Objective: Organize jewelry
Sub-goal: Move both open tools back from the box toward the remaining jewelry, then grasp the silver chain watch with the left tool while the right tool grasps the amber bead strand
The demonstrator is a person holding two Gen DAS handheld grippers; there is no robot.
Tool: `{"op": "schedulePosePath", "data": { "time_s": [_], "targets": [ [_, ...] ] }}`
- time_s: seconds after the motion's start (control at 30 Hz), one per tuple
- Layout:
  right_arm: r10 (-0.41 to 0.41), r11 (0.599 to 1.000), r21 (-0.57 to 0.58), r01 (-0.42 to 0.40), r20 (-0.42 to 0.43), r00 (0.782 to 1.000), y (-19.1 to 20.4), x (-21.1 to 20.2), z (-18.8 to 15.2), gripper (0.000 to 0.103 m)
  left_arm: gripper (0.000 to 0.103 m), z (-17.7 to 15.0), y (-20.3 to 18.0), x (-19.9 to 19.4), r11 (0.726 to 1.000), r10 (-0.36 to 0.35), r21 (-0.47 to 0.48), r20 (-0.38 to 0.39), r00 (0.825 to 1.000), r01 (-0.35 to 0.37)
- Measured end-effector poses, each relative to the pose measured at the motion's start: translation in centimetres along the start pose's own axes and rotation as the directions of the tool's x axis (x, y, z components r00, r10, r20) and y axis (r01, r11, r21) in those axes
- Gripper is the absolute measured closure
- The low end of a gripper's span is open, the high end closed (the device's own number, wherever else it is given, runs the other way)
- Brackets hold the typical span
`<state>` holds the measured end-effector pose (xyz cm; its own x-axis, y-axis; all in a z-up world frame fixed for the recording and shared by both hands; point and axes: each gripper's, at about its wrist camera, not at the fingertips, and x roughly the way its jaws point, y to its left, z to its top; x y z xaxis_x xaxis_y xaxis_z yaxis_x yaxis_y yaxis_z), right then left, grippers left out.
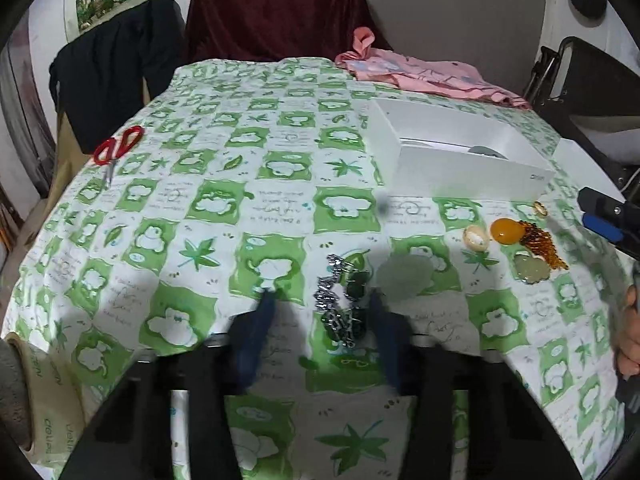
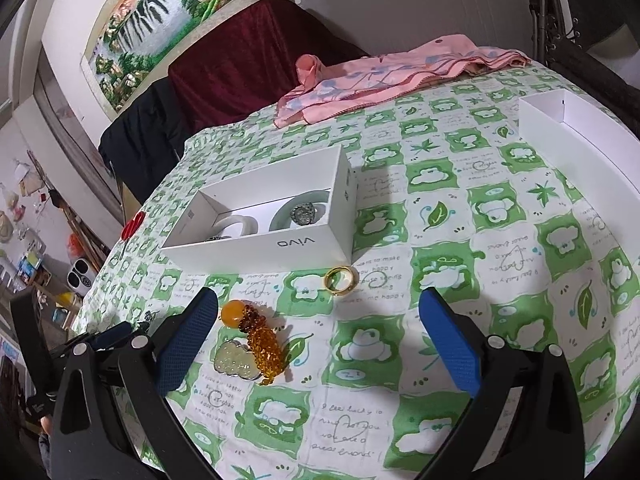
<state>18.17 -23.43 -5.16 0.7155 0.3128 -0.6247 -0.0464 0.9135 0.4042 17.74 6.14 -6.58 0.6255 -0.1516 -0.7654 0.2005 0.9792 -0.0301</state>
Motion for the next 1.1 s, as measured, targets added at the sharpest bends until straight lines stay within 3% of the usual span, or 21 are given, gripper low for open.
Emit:
{"op": "schedulePosePath", "data": {
  "time_s": [0.03,0.07,0.3,0.47,0.6,0.73,0.83,0.9,0.97,1.1],
  "targets": [
    [0.005,1.0,-0.007,-0.005,-0.002,1.0,0.1,0.0,0.0,0.007,0.081,-0.1,-0.1,-0.1,1.0,-0.004,0.003,0.006,1.0,0.004],
    [0.008,1.0,-0.013,-0.008,-0.003,1.0,0.2,-0.1,0.0,0.007,0.083,-0.1,-0.1,-0.2,1.0,-0.017,0.001,0.01,1.0,0.017],
    [0.059,0.992,-0.107,-0.065,-0.061,0.996,1.9,0.3,-0.8,0.038,0.083,-0.2,1.0,-1.1,0.997,-0.033,-0.065,0.051,0.998,0.037],
    [0.049,0.971,-0.228,-0.068,-0.086,0.995,4.1,0.2,-2.3,0.04,0.083,-0.1,1.3,-1.2,0.997,-0.036,-0.073,0.062,0.997,0.04],
    [-0.01,0.945,-0.325,-0.025,-0.104,0.995,5.7,0.8,-3.5,0.04,0.083,-0.1,1.5,-1.2,0.995,-0.044,-0.083,0.064,0.997,0.049],
    [-0.019,0.944,-0.329,-0.015,-0.099,0.995,5.7,1.1,-3.3,0.043,0.083,-0.1,1.2,-1.3,0.996,-0.04,-0.072,0.064,0.997,0.045],
    [-0.03,0.949,-0.317,-0.007,-0.11,0.994,5.6,1.9,-2.8,0.06,0.083,-0.1,0.9,-1.2,0.997,-0.038,-0.064,0.061,0.997,0.042],
    [-0.032,0.95,-0.311,-0.018,-0.155,0.987,5.5,3.2,-2.4,0.079,0.083,-0.2,0.9,-1.2,0.997,-0.037,-0.063,0.062,0.997,0.041],
    [-0.021,0.953,-0.301,-0.03,-0.164,0.986,5.4,3.4,-2.3,0.085,0.083,-0.2,0.9,-1.2,0.997,-0.038,-0.065,0.062,0.997,0.042],
    [-0.009,0.96,-0.278,-0.026,-0.123,0.992,4.9,2.3,-2.3,0.086,0.083,-0.1,1.0,-1.3,0.997,-0.04,-0.069,0.069,0.997,0.045]
  ]
}}
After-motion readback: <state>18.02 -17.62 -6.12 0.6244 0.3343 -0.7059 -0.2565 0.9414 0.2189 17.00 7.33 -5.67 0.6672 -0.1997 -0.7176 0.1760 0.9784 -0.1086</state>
